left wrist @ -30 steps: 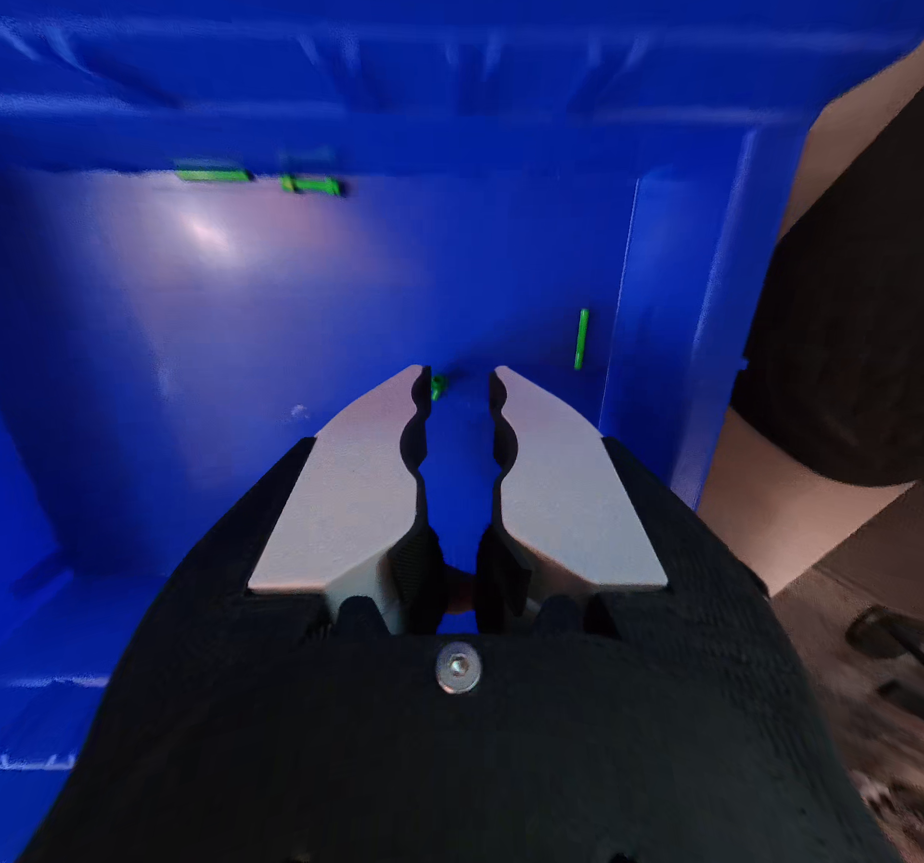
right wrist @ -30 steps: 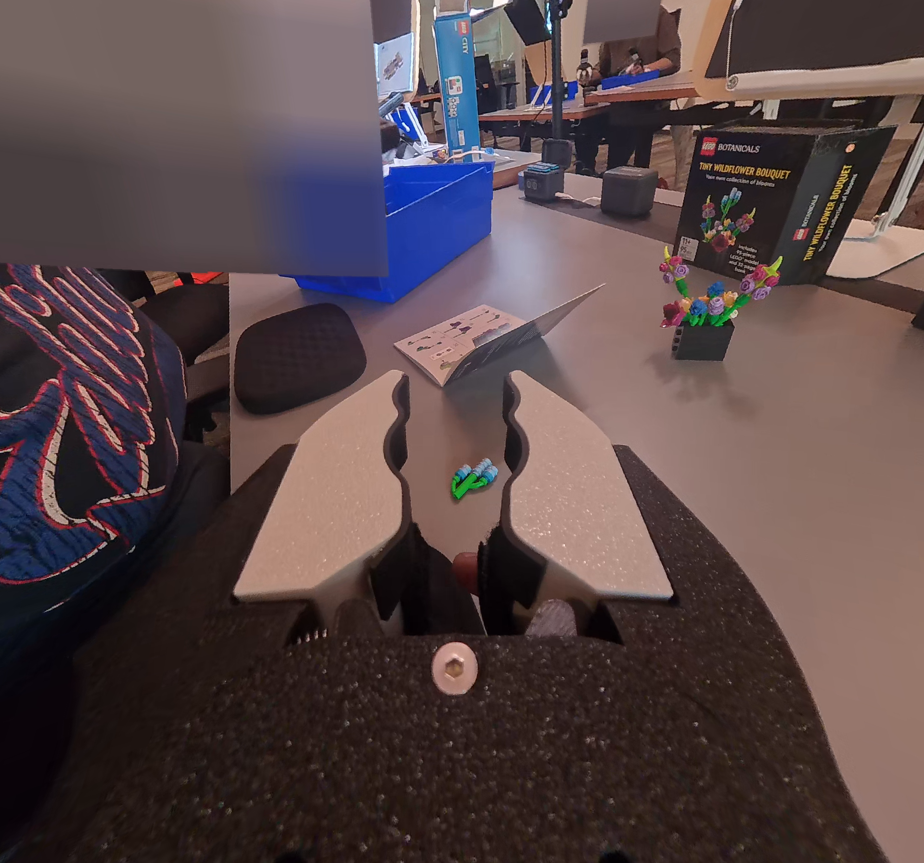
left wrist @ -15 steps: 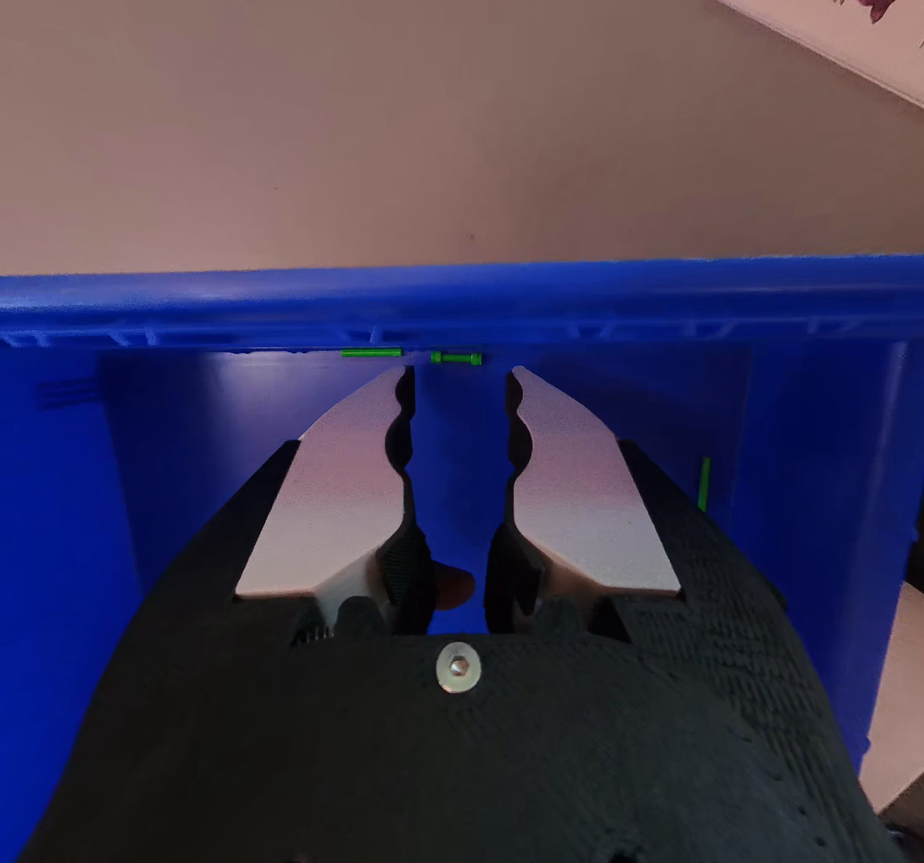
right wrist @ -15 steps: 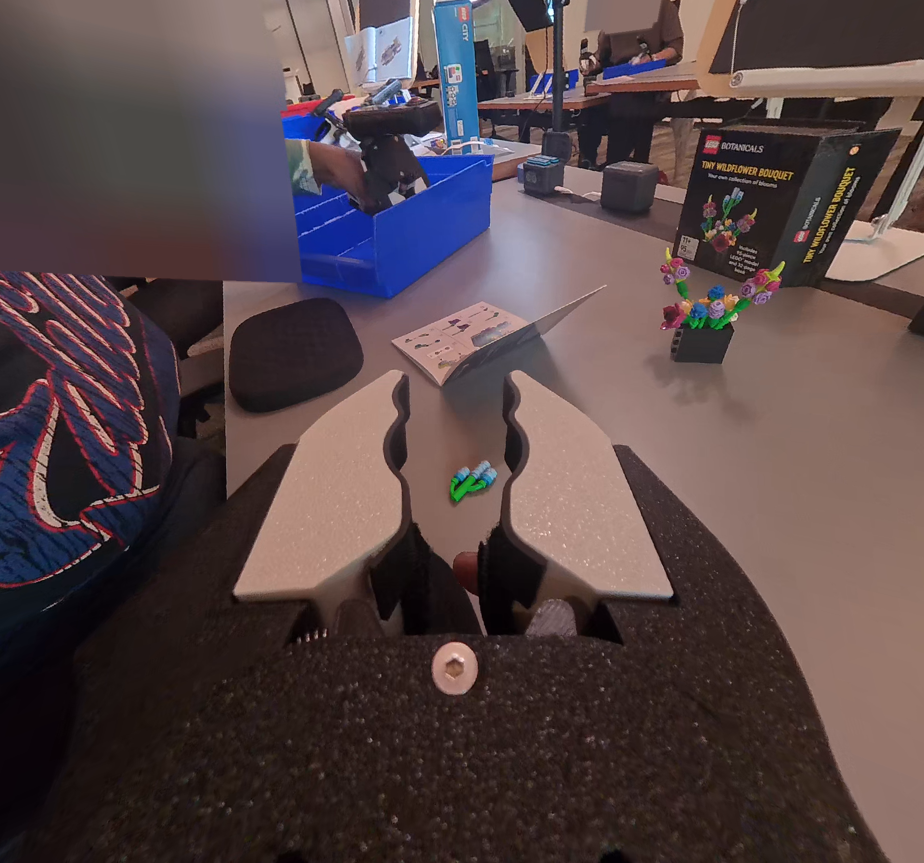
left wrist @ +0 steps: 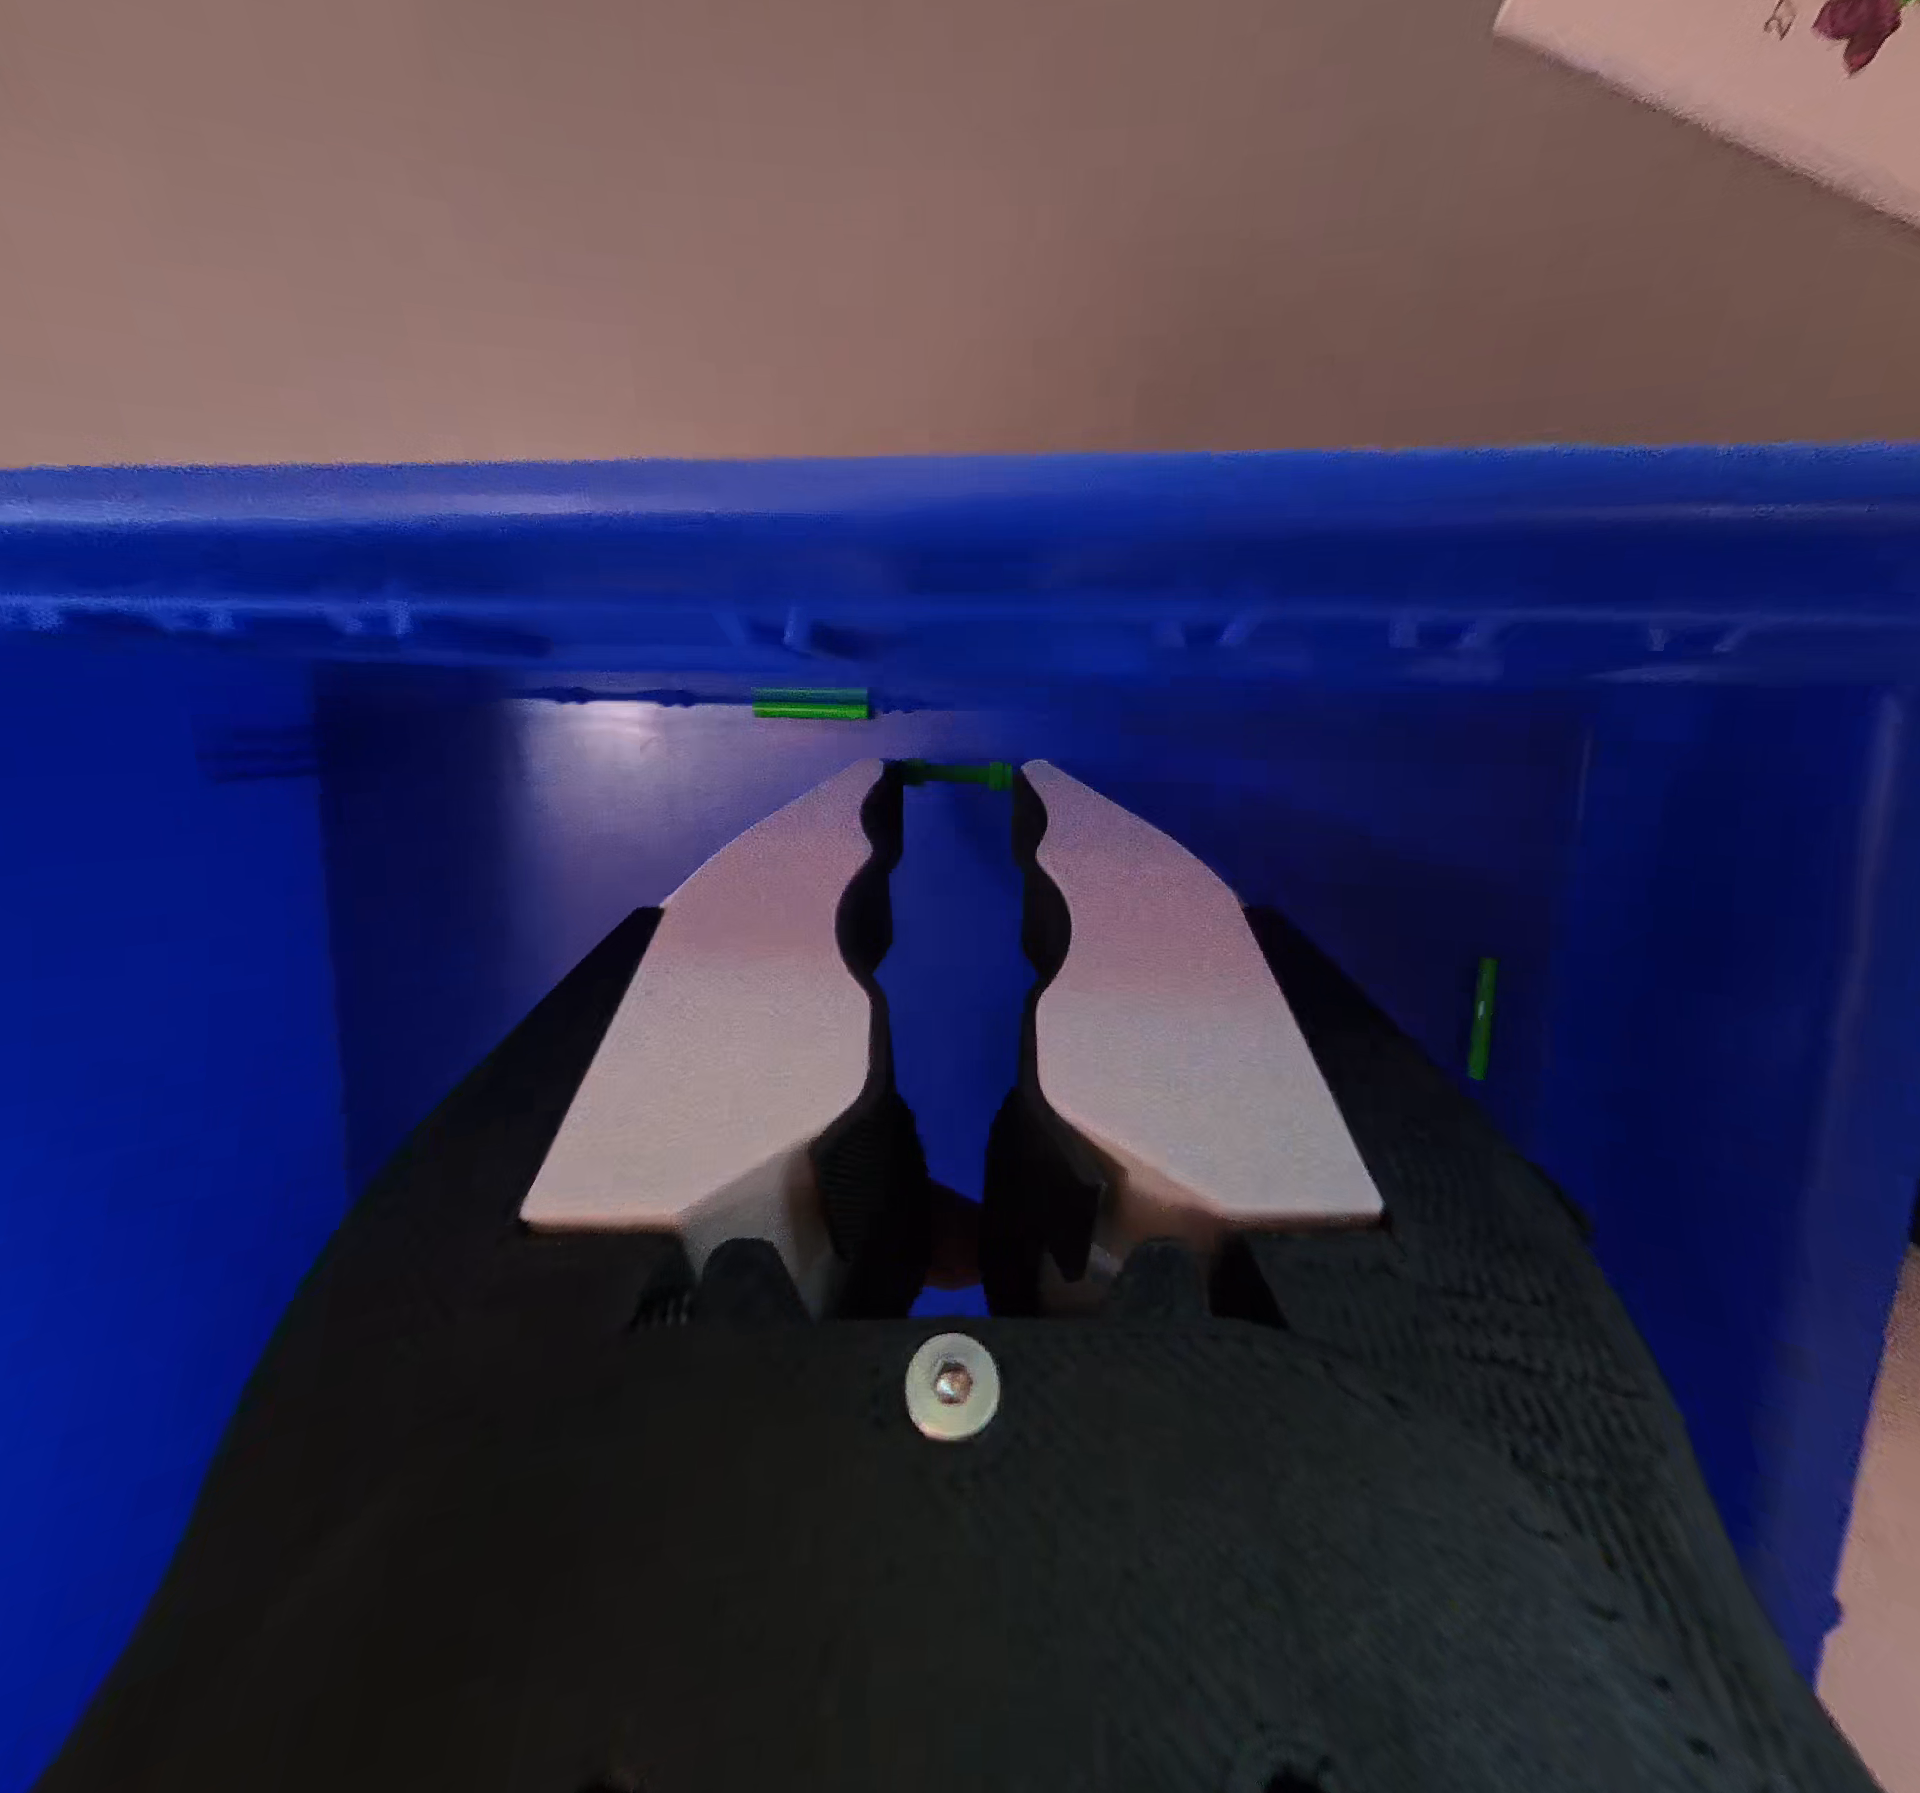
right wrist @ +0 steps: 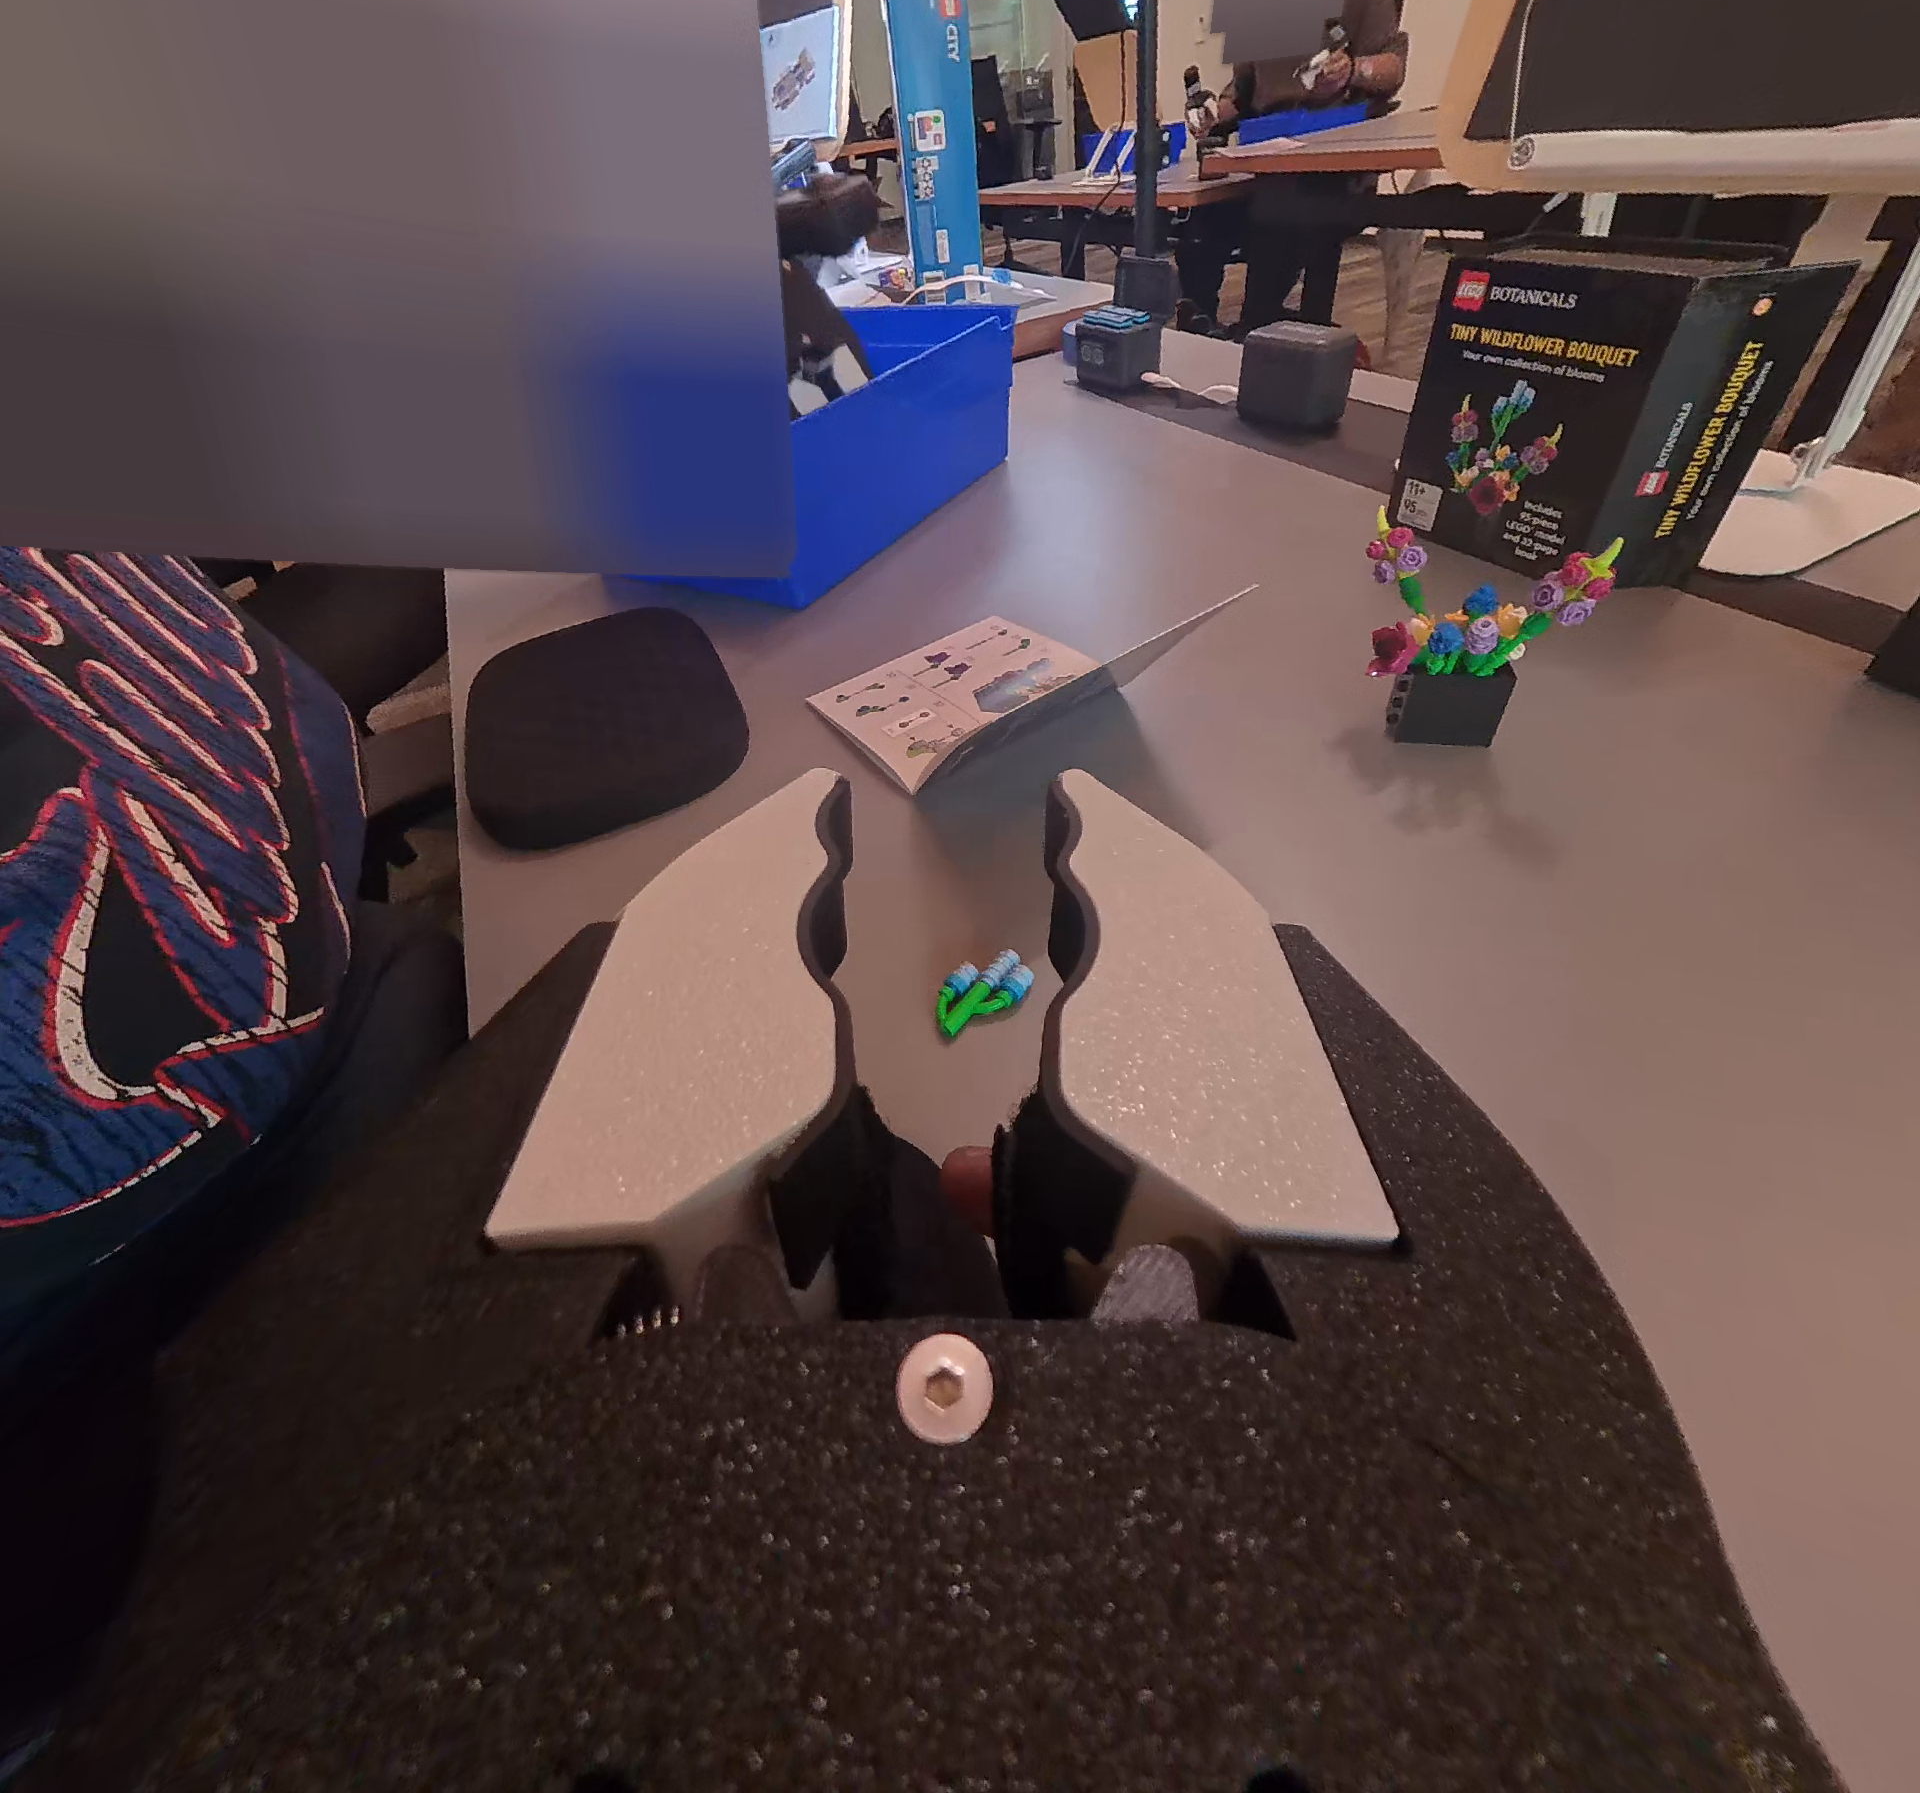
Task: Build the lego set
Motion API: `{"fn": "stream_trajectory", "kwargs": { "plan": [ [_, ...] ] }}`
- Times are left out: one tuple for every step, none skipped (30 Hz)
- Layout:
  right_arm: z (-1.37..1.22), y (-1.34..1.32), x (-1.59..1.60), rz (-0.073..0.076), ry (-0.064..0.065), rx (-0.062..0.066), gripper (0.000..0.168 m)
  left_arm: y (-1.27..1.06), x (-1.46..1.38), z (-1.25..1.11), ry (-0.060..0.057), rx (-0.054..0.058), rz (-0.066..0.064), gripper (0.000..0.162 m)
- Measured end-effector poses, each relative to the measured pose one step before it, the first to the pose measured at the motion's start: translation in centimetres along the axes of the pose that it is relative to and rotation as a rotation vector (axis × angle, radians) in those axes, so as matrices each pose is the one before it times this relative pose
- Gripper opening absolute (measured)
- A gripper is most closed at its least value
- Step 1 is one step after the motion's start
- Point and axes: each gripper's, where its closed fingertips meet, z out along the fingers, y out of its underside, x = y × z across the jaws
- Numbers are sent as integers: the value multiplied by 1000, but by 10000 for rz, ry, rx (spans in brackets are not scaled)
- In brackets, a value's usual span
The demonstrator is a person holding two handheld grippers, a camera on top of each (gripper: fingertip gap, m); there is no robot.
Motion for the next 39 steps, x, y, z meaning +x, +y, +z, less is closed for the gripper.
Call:
{"fn": "stream_trajectory", "kwargs": {
  "plan": [
    [16, 4, -74, -36, 17, -36, 36, -248, -133, -714, -243, 309, -151, 20],
    [-1, -20, -53, -38, 19, -15, 36, -348, -146, -821, -264, 402, -188, 20],
    [5, -51, -59, -33, 10, 8, 36, -457, -150, -930, -281, 484, -233, 20],
    [-2, -75, -29, -24, 16, 18, 35, -608, -88, -1030, -269, 579, -277, 20],
    [19, -83, 9, -21, 38, 21, 35, -847, 48, -1138, -227, 703, -296, 20],
    [45, -104, 37, -32, 61, 19, 34, -1078, 180, -1200, -196, 832, -312, 20],
    [59, -113, 103, -40, 100, 15, 33, -1258, 334, -1242, -185, 889, -315, 20],
    [81, -111, 211, -26, 160, -2, 32, -1370, 497, -1227, -189, 895, -268, 20],
    [104, -75, 297, -2, 209, -47, 30, -1438, 733, -1173, -145, 891, -169, 20],
    [150, -73, 298, -11, 194, -74, 30, -1478, 1027, -1046, -38, 862, -119, 20],
    [174, -100, 162, -70, 130, -75, 30, -1448, 1366, -844, 116, 818, -158, 20],
    [221, -140, 57, -153, 100, -78, 30, -1343, 1755, -579, 325, 764, -251, 20],
    [252, -224, -103, -238, 62, -52, 30, -1157, 2059, -254, 499, 701, -379, 19],
    [318, -336, -258, -293, 4, 1, 28, -901, 2269, 52, 625, 629, -461, 19],
    [409, -469, -426, -318, -60, 81, 25, -586, 2363, 336, 706, 565, -554, 19],
    [547, -596, -485, -322, -77, 180, 20, -310, 2338, 573, 763, 547, -669, 19],
    [704, -710, -535, -310, -77, 293, 15, -11, 2130, 772, 745, 551, -810, 19],
    [871, -763, -732, -296, -187, 362, 12, 309, 1797, 901, 735, 515, -967, 19],
    [1004, -667, -981, -321, -334, 288, 12, 565, 1527, 940, 802, 452, -1157, 19],
    [1073, -520, -973, -385, -334, 144, 11, 592, 1241, 864, 893, 442, -1345, 19],
    [1086, -485, -796, -438, -223, 53, 12, 390, 904, 693, 932, 526, -1461, 19],
    [1032, -571, -675, -469, -154, 45, 12, 71, 530, 441, 883, 641, -1423, 19],
    [943, -724, -617, -465, -157, 120, 11, -183, 120, 178, 695, 687, -1233, 20],
    [827, -857, -462, -412, -102, 210, 10, -228, -296, -1, 378, 582, -890, 20],
    [722, -973, -201, -300, 11, 326, 8, -1, -542, -70, 96, 319, -459, 20],
    [643, -951, -155, -196, -18, 375, 7, 257, -573, -48, -69, 75, -185, 20],
    [622, -817, -252, -119, -127, 335, 7, 358, -422, 0, -73, -18, -103, 20],
    [615, -553, -312, -106, -202, 192, 7, 320, -238, 40, -24, -35, -115, 20],
    [599, -290, -252, -154, -153, 33, 7, 293, -165, 73, -21, -49, -115, 20],
    [566, -84, -133, -245, -54, -74, 8, 312, -141, 71, -31, -93, -89, 19],
    [490, 9, -30, -300, 39, -113, 8, 363, -107, 99, -35, -138, -64, 20],
    [416, 57, -107, -302, 4, -108, 8, 358, -94, 105, -33, -151, -47, 19],
    [346, 70, -182, -267, -36, -95, 8, 313, -54, 85, -21, -138, -22, 19],
    [275, 96, -152, -204, -15, -86, 9, 246, -57, 74, -19, -121, 11, 19],
    [202, 74, -163, -151, -13, -63, 9, 191, -73, 53, -35, -96, 36, 19],
    [154, 41, -211, -120, -54, -37, 8, 140, -47, 56, -8, -52, 67, 19],
    [90, 20, -69, -85, 50, -16, 8, 146, -31, 49, 7, -55, 63, 19],
    [-3, 28, 24, -95, 100, -21, 5, 215, -59, 58, -12, -90, 27, 19],
    [-95, -24, -60, -103, 35, 5, 4, 207, -47, 63, 9, -86, 11, 19]
  ]
}}
